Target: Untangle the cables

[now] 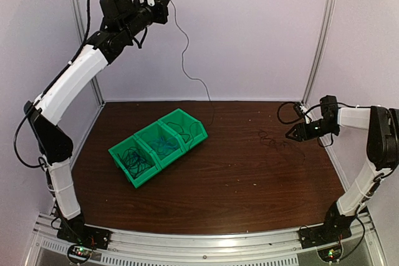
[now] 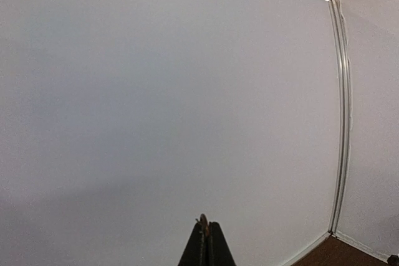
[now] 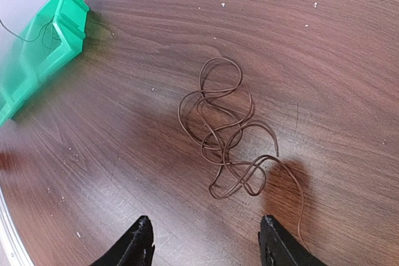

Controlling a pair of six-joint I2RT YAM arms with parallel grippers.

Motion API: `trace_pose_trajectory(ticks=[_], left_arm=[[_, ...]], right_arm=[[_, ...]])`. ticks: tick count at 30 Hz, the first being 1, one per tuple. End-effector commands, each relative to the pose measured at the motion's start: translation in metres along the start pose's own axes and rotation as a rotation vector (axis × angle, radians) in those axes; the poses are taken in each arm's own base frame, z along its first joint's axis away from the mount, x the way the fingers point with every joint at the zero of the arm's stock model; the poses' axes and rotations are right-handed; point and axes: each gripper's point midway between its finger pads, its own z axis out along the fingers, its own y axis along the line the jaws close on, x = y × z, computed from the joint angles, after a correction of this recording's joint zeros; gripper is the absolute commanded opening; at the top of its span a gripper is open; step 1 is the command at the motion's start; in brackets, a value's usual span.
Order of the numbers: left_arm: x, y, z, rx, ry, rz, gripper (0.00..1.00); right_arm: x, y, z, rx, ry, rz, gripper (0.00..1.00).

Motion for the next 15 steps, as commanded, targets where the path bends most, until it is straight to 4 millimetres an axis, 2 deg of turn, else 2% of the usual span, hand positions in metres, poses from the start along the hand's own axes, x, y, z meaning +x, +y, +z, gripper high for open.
trace_pose_trajectory(ticks=[1,4,10,12,15], left_arm=[[0.036,0.015,-0.004,-0.021,0.069,-0.018,0.0],[0.058,0.019,-0.017,-0.044,0.128,0.007,0.0],[0.069,0.043,-0.047,-0.119,0.18,0.077,0.0],[0.087,0.047,-0.051,-0.105,0.234,0.079,0.0],[0.132,0.04,-0.049,-0.051,0.357,0.077,0.0]], right_arm=[[0.004,0.004,0.003,-0.018,0.004,-0.021,0.59],[0.006,0.003,0.006,-0.021,0.011,-0.016,0.59],[0.012,0.001,0.012,-0.038,0.028,0.0,0.59],[0.013,0.001,0.014,-0.042,0.031,0.005,0.59],[0.015,0.0,0.015,-0.045,0.038,0.008,0.59]])
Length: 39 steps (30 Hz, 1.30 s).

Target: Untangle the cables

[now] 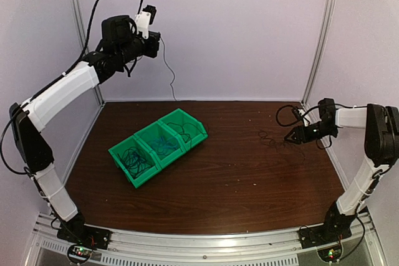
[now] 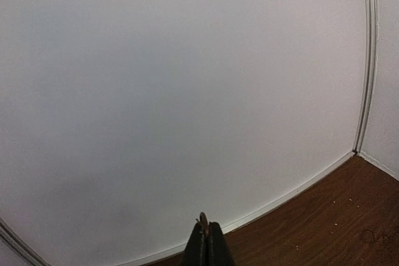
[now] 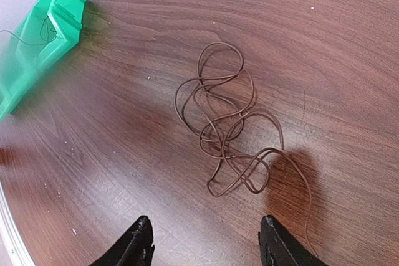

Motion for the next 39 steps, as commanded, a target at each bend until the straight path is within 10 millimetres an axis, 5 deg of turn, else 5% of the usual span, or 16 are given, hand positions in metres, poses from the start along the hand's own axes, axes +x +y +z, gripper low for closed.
trace_pose_trajectory(ticks=[1,8,24,31,39], left_arm=[[0.021,0.004,0.001,0.035,0.071,0.012,0.0],[0.113,-0.031,0.026,0.163,0.283,-0.055,0.0],[0.249,-0.098,0.057,0.397,0.556,-0.238,0.0],[0.287,-0.116,0.055,0.449,0.631,-0.324,0.0],[0.292,-0.153,0.047,0.688,0.565,-0.379,0.0]], right_arm=[[0.003,0.004,0.005,-0.028,0.007,-0.005,0.59],[0.006,0.004,0.005,-0.029,0.012,-0.001,0.59],[0.012,0.003,0.01,-0.042,0.035,0.009,0.59],[0.014,0.002,0.012,-0.048,0.045,0.014,0.59],[0.018,0.001,0.015,-0.056,0.058,0.022,0.59]])
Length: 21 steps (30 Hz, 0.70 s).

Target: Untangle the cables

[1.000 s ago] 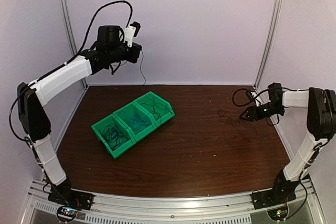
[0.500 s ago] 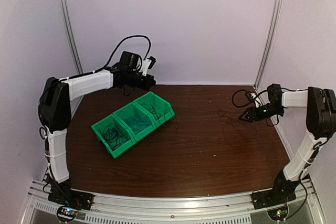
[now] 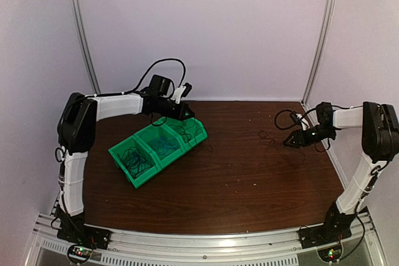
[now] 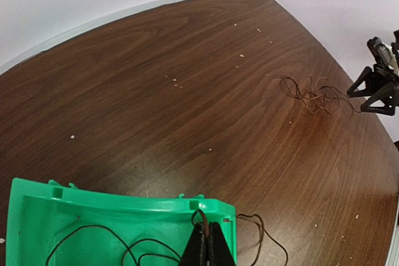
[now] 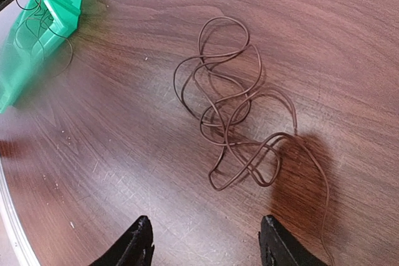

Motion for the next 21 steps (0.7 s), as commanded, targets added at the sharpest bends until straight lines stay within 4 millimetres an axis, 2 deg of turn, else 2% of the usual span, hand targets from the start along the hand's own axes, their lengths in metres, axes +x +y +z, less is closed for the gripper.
trace_pose_trajectory(ticks=[1,5,12,17,18,21], left_arm=[[-0.005,-0.018,0.01,0.144,-0.051,0.034,0.0],[0.008,-0.008,0.008,0.123,-0.014,0.017,0.0],[0.035,0.016,-0.008,-0.036,0.049,0.005,0.0],[0.033,0.025,-0.004,-0.077,0.063,-0.039,0.0],[0.029,0.024,-0.005,-0.079,0.055,-0.043,0.02],[0.015,0.022,-0.011,-0.093,0.033,-0.033,0.28]], right_arm=[[0.001,0.003,0.003,-0.02,0.009,-0.004,0.59],[0.002,0.003,0.003,-0.023,0.013,-0.001,0.59],[0.003,0.003,0.005,-0.027,0.015,0.001,0.6],[0.006,0.002,0.008,-0.041,0.028,0.011,0.6],[0.006,0.003,0.008,-0.042,0.028,0.011,0.6],[0.005,0.004,0.006,-0.041,0.024,0.007,0.61]])
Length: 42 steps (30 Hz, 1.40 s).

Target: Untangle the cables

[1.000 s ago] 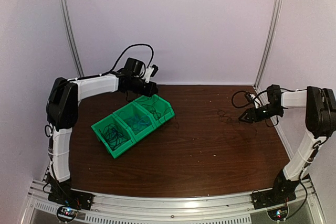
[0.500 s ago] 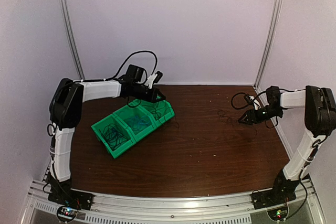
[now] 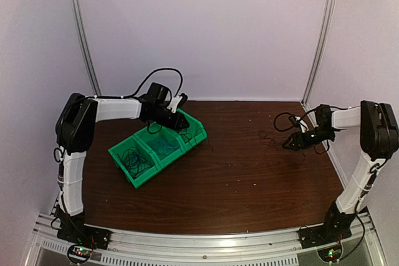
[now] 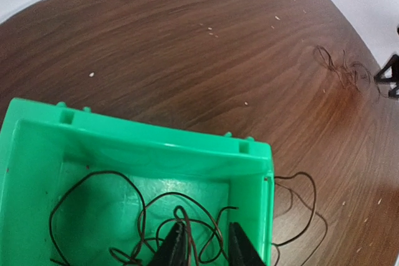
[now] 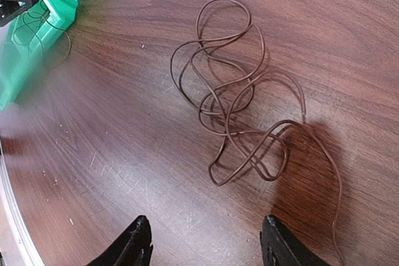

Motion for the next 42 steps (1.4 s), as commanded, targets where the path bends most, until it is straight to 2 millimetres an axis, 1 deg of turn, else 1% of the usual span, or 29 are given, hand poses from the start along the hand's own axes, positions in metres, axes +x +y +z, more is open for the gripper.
trace_pose_trajectory(ticks=[1,3,4,6,9,11,13,14,16,17,19,22,25,30,32,35,39,40,42], left_arm=[[-0.036,0.001,-0.02,-0.053,-0.071,0.012,0.33],[-0.048,-0.001,-0.033,-0.074,-0.1,0.03,0.41],[-0.055,-0.004,-0.041,-0.084,-0.118,0.041,0.43],[-0.069,-0.009,-0.058,-0.1,-0.149,0.061,0.45],[-0.084,-0.019,-0.081,-0.125,-0.17,0.086,0.49],[-0.086,-0.027,-0.092,-0.149,-0.173,0.124,0.5],[-0.083,-0.054,-0.098,-0.108,-0.184,0.234,0.51],[-0.078,-0.075,-0.097,-0.06,-0.185,0.309,0.51],[-0.063,-0.103,-0.089,-0.017,-0.153,0.401,0.51],[-0.054,-0.112,-0.083,-0.005,-0.122,0.434,0.51],[-0.038,-0.124,-0.068,-0.001,-0.061,0.48,0.51],[-0.013,-0.133,-0.045,-0.015,0.021,0.542,0.51],[0.003,-0.13,-0.025,-0.065,0.089,0.592,0.51],[0.016,-0.126,-0.003,-0.131,0.142,0.656,0.51],[0.021,-0.121,0.006,-0.155,0.163,0.674,0.51],[0.028,-0.107,0.017,-0.223,0.203,0.698,0.49],[0.032,-0.094,0.026,-0.305,0.236,0.743,0.45],[0.033,-0.093,0.027,-0.306,0.239,0.743,0.45],[0.035,-0.098,0.03,-0.275,0.238,0.741,0.44]], right_arm=[[-0.006,0.006,-0.002,-0.02,-0.011,-0.021,0.61],[-0.006,0.006,-0.002,-0.021,-0.012,-0.022,0.62],[-0.006,0.006,-0.002,-0.022,-0.01,-0.021,0.62],[-0.005,0.006,-0.001,-0.025,-0.008,-0.02,0.62],[-0.005,0.006,0.0,-0.031,-0.005,-0.016,0.62],[-0.004,0.005,0.001,-0.034,-0.004,-0.013,0.62],[-0.004,0.006,0.002,-0.037,-0.004,-0.012,0.62],[-0.004,0.005,0.002,-0.038,-0.002,-0.011,0.62],[-0.004,0.005,0.002,-0.038,-0.002,-0.01,0.62],[-0.004,0.006,0.002,-0.039,-0.002,-0.01,0.62],[-0.004,0.005,0.003,-0.04,-0.001,-0.009,0.62],[-0.004,0.006,0.002,-0.042,-0.001,-0.011,0.63],[-0.004,0.007,0.002,-0.044,-0.002,-0.011,0.63],[-0.004,0.007,0.001,-0.046,-0.003,-0.011,0.63],[-0.005,0.008,0.001,-0.047,-0.004,-0.013,0.63],[-0.005,0.008,0.001,-0.049,-0.004,-0.014,0.63],[-0.005,0.009,0.0,-0.052,-0.004,-0.016,0.63],[-0.005,0.009,0.0,-0.053,-0.004,-0.014,0.63],[-0.004,0.009,0.001,-0.055,-0.002,-0.013,0.63]])
